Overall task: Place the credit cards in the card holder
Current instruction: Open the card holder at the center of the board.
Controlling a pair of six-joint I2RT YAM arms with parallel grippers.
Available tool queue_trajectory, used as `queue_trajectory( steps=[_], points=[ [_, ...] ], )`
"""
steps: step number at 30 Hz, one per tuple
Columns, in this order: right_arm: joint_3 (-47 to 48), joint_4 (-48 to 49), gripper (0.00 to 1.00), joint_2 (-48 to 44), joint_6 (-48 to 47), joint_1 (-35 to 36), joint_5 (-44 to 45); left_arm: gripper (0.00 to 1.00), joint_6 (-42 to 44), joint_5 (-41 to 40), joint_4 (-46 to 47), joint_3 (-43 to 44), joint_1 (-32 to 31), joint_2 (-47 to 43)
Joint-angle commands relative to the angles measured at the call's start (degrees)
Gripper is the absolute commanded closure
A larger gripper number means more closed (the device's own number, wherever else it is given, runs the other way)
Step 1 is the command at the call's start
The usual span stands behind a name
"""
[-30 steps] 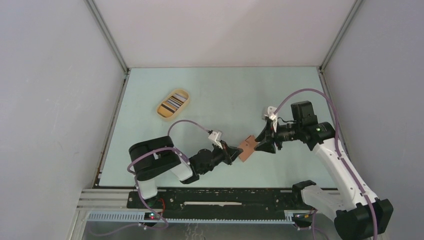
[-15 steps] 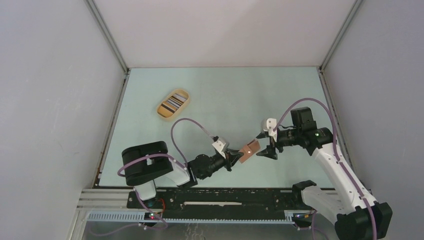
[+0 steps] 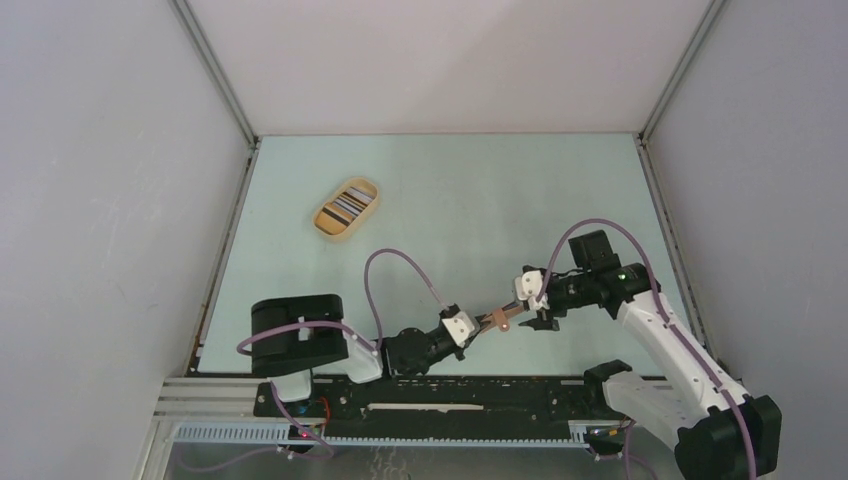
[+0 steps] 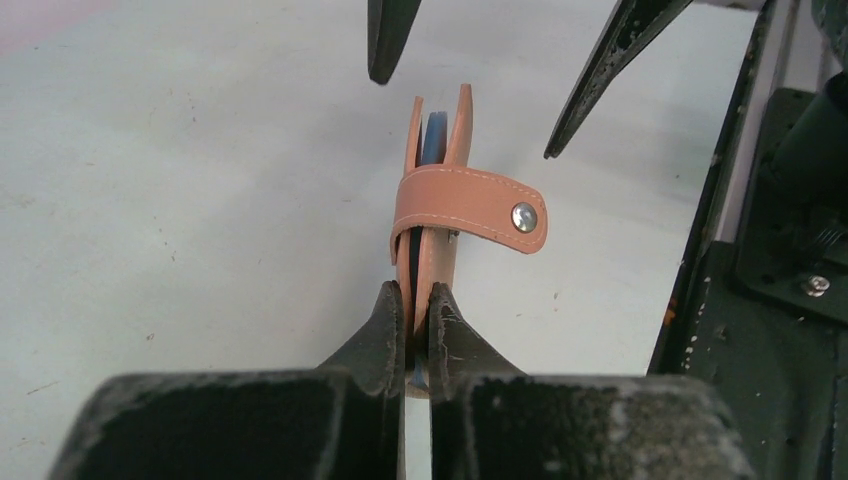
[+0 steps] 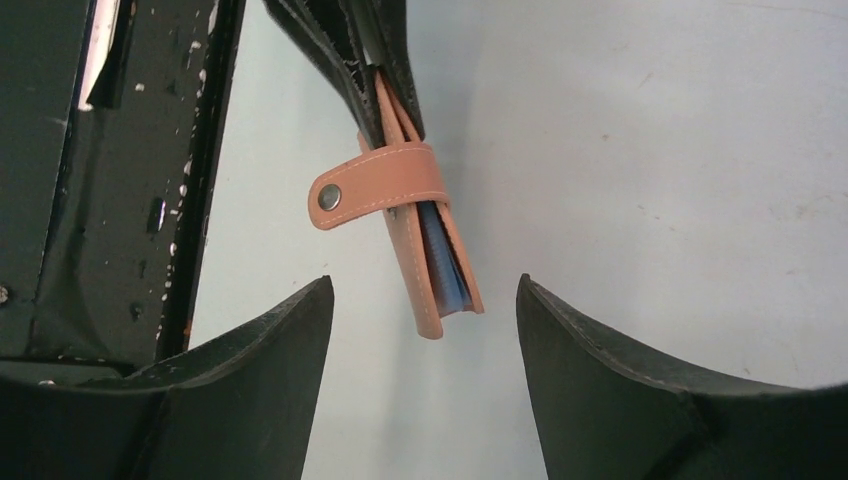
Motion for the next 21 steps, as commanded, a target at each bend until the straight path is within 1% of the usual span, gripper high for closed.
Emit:
queue_trajectory(
  steps=[1,5,13,16,21],
  points=[
    [-1.0,1.3,0.27,1.3,-3.0,2.5,3.7,1.0,6.7,-2.2,3.5,1.5,-1.2,0.7],
    [-1.0,1.2,0.34,2.6,-3.9,3.9,4.9,1.0,7.6,-2.1,3.8,1.6,-1.6,1.0],
    [-1.0,1.4,0.44,3.8,-4.6,6.0,5.6,1.0,10.3,-1.2,4.1,2.1,-2.7,1.8],
    [-1.0,0.3,0.51,3.8,-6.4,6.6,5.7,1.0,10.5,-1.8,4.4,2.0,-2.8,1.7],
    [-0.9,-0.8,0.61,3.9,-8.5,7.1,6.0,1.0,10.0,-1.6,5.5,1.6,-2.9,1.7]
  ],
)
